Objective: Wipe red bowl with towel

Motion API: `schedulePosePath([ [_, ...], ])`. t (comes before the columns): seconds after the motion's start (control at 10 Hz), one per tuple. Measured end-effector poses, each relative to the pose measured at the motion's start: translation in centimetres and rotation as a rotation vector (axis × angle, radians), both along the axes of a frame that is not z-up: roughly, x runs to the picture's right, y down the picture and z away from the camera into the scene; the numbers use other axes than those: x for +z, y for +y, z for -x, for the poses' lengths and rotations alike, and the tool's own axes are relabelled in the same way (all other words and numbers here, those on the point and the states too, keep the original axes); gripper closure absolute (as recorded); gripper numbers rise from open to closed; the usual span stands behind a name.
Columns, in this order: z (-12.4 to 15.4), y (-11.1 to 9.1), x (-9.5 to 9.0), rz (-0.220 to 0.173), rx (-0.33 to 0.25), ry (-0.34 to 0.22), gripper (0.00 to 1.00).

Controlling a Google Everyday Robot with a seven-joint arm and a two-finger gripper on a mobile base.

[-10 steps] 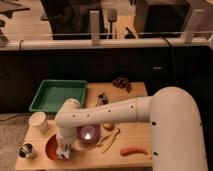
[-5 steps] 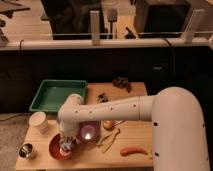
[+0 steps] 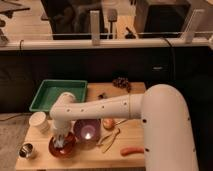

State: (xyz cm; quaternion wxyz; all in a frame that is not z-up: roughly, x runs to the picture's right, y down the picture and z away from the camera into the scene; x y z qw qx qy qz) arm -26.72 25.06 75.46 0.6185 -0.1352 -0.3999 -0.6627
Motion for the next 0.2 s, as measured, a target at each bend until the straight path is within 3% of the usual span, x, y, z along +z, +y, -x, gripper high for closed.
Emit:
schedulePosePath([
  [0.2,1.8,2.0,-1.4,0.027,-0.035,-0.060,1.00],
])
